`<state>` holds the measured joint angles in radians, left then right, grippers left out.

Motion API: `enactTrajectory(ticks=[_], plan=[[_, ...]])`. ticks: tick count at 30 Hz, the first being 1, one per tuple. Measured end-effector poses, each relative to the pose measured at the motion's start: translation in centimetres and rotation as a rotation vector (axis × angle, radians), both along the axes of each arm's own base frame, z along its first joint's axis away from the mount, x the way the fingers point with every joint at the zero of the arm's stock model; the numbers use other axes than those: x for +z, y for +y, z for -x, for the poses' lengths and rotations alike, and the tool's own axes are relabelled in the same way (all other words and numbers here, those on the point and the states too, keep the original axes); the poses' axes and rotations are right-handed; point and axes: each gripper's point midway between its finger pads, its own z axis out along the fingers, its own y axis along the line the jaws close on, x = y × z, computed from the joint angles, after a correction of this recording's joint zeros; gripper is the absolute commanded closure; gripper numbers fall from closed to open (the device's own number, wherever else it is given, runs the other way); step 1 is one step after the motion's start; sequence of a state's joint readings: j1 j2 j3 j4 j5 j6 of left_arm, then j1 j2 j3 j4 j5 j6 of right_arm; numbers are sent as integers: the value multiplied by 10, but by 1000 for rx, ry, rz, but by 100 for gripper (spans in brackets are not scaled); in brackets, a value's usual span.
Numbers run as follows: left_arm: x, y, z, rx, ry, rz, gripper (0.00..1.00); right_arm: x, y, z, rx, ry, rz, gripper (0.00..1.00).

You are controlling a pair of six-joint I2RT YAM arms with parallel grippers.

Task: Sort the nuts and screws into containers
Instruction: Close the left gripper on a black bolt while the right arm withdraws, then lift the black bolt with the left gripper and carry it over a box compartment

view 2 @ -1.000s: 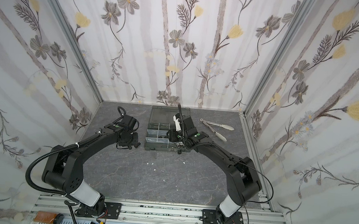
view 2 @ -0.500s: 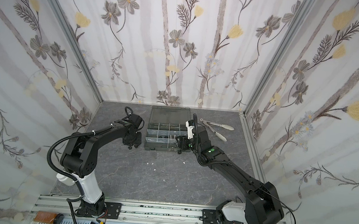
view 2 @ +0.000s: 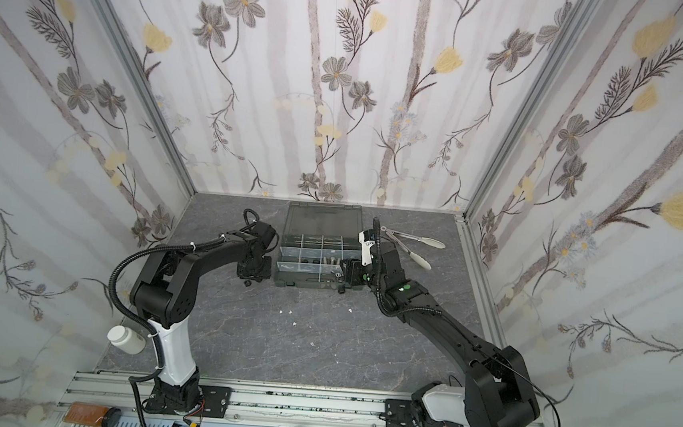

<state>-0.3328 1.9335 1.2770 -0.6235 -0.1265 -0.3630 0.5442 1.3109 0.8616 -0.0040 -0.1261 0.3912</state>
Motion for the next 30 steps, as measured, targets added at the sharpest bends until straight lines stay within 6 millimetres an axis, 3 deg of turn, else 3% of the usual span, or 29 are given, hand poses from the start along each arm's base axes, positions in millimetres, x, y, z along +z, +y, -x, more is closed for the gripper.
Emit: enactTrajectory(ticks=[6,16,22,30], plan=[[2,-3,-10,0,-14,4,64,0,-2,-2,-5,-2,-3,39],[-3,-5,-8,-3,-9,3,87,2,-3,-2,-8,-9,-10,39],[0,-2,0,3,-11,-2,93,7,-3,-1,-3,-18,-19,40],[41,-3,0,20,-106,30,93,17,-5,6,7,-27,-32,40]])
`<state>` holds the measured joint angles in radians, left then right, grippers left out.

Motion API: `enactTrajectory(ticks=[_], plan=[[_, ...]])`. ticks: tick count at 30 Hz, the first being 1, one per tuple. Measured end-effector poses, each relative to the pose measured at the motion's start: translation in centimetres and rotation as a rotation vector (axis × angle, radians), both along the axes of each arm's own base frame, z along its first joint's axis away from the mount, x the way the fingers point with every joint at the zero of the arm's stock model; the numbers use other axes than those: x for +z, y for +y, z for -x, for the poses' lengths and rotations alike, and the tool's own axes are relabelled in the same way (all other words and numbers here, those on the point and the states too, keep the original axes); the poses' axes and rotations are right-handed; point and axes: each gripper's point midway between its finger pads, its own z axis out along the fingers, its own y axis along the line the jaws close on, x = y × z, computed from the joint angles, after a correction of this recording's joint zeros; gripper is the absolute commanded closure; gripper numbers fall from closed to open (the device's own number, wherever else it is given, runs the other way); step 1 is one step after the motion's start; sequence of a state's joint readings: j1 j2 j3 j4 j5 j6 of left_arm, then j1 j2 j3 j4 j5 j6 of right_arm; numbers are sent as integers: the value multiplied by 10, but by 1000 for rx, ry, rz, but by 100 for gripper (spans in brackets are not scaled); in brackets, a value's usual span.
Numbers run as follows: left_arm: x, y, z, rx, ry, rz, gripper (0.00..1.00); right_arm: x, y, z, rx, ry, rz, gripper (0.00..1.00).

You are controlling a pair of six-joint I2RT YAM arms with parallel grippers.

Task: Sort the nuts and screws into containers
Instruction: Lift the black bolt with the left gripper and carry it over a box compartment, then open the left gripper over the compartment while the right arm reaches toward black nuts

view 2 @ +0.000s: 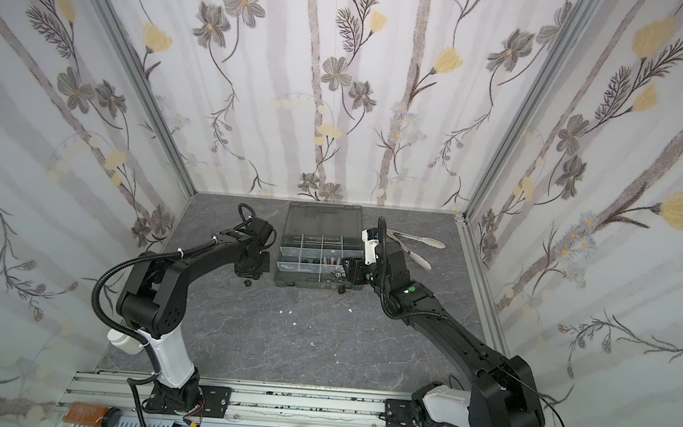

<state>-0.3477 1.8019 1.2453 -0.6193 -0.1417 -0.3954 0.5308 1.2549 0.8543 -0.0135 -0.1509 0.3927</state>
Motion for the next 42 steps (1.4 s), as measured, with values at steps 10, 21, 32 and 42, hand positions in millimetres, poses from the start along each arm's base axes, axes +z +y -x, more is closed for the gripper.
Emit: enactTrajectory(ticks=[10,21,32,42], plan=[[60,-70,-21,-128,-123,77,91,-8,-10,16,-4,34,22,39],[53,-140,-56,-221,-116,120,91,-31,-35,40,-55,72,66,39],[29,-171,-65,-243,-70,153,89,-34,-50,44,-103,75,96,39],[17,-180,-74,-245,-55,166,67,-35,-62,50,-134,85,118,38]])
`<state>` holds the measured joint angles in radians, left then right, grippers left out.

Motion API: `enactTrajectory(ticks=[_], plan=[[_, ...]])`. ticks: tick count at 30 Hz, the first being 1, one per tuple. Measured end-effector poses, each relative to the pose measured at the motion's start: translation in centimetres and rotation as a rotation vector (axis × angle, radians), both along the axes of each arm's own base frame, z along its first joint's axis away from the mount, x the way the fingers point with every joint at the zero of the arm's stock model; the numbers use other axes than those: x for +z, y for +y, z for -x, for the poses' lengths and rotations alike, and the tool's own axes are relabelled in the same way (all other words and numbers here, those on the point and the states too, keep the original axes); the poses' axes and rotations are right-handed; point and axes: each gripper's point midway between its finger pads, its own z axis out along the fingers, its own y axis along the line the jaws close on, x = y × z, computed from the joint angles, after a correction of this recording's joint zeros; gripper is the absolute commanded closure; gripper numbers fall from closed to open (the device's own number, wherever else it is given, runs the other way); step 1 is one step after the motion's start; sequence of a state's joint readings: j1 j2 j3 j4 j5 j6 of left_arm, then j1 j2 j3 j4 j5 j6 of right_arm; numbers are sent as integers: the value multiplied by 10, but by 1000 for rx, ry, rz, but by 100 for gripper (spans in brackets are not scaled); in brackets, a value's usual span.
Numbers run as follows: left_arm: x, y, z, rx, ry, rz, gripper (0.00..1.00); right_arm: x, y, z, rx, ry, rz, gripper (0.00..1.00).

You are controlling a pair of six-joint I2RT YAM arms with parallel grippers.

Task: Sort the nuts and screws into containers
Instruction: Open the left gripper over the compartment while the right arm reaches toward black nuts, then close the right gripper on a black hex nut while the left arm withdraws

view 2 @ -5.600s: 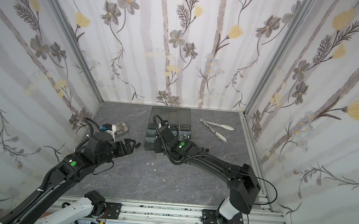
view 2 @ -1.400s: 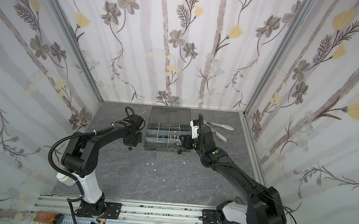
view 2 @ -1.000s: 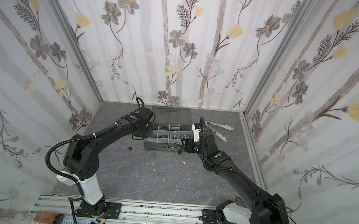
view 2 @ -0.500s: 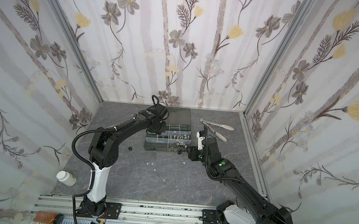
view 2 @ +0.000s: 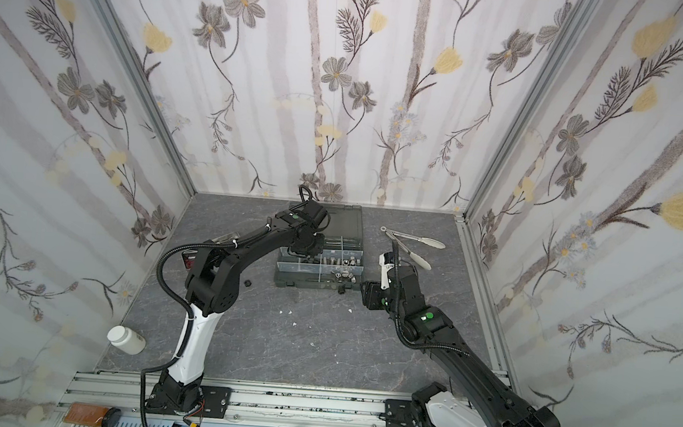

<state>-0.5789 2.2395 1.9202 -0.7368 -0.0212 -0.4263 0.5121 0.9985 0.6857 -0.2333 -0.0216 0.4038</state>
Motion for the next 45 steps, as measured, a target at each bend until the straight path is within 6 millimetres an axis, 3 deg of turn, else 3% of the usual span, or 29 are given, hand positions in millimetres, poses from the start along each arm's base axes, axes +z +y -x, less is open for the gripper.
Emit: enactTrajectory(ticks=[6,12,17,24,33,40,45], plan=[[11,0,6,-6,-9,18,46,-11,-14,-1,-59,42,35,36],[66,8,16,-4,-113,78,33,-11,-35,-12,-140,77,67,40],[105,25,40,0,-196,122,25,-5,-52,-28,-209,88,78,42],[136,57,83,8,-285,167,15,-23,-67,-43,-266,157,114,44],[126,92,132,31,-303,180,7,-64,-74,-56,-299,276,164,51],[129,110,147,54,-351,172,3,-86,-74,-72,-320,322,188,45],[120,115,151,62,-345,156,2,-100,-74,-81,-348,350,198,49]])
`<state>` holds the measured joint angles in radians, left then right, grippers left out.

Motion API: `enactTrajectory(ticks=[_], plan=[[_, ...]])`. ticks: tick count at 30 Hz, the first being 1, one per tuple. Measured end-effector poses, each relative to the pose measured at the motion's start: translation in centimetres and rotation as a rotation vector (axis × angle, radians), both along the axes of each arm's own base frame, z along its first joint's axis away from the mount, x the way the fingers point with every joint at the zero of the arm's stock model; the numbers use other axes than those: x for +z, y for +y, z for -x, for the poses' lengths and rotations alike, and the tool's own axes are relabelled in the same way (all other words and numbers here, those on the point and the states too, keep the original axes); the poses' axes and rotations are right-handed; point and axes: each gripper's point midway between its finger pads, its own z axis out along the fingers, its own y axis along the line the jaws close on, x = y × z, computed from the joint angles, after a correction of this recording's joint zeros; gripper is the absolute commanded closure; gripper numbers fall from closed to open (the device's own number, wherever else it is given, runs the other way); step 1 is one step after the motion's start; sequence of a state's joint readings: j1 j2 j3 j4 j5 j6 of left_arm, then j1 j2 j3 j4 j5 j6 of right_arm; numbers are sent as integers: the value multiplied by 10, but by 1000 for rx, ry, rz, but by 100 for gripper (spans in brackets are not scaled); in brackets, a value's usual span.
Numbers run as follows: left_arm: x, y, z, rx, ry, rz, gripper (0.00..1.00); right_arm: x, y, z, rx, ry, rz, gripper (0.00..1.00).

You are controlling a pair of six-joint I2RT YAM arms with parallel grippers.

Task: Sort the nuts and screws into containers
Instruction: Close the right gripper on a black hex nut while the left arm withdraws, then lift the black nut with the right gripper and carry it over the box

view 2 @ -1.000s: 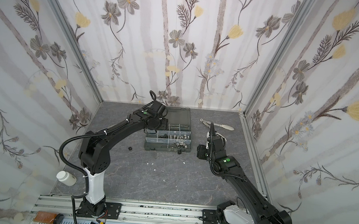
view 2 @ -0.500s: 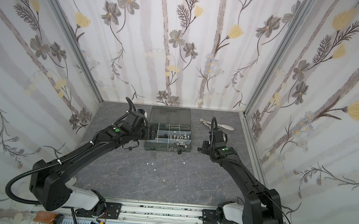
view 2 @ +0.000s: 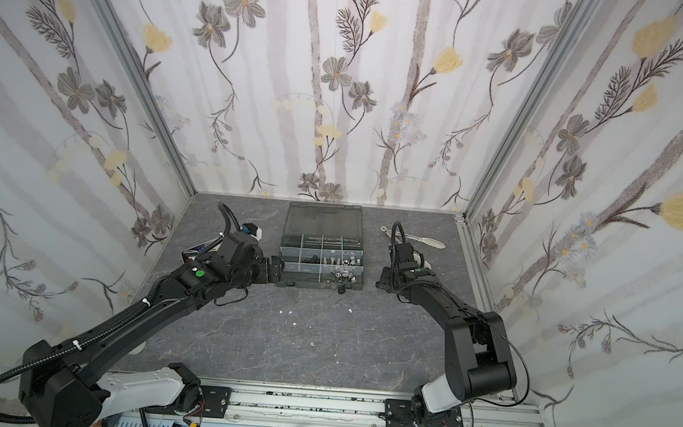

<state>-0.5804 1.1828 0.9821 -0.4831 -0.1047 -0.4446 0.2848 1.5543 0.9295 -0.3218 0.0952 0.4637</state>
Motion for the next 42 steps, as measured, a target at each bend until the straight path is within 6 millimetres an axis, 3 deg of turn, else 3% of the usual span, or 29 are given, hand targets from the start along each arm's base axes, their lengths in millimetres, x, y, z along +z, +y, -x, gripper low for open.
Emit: enactTrajectory(ticks=[15,22,35,42], plan=[[0,2,3,-13,-15,-12,1,-23,6,-28,-30,37,13,60],[-2,2,3,-15,-16,-11,1,-32,8,-27,-28,59,16,66],[-5,4,3,-15,-9,-12,1,-36,12,-22,-16,68,26,87],[-3,4,4,-15,-14,-8,0,-30,12,-20,-17,55,34,88]])
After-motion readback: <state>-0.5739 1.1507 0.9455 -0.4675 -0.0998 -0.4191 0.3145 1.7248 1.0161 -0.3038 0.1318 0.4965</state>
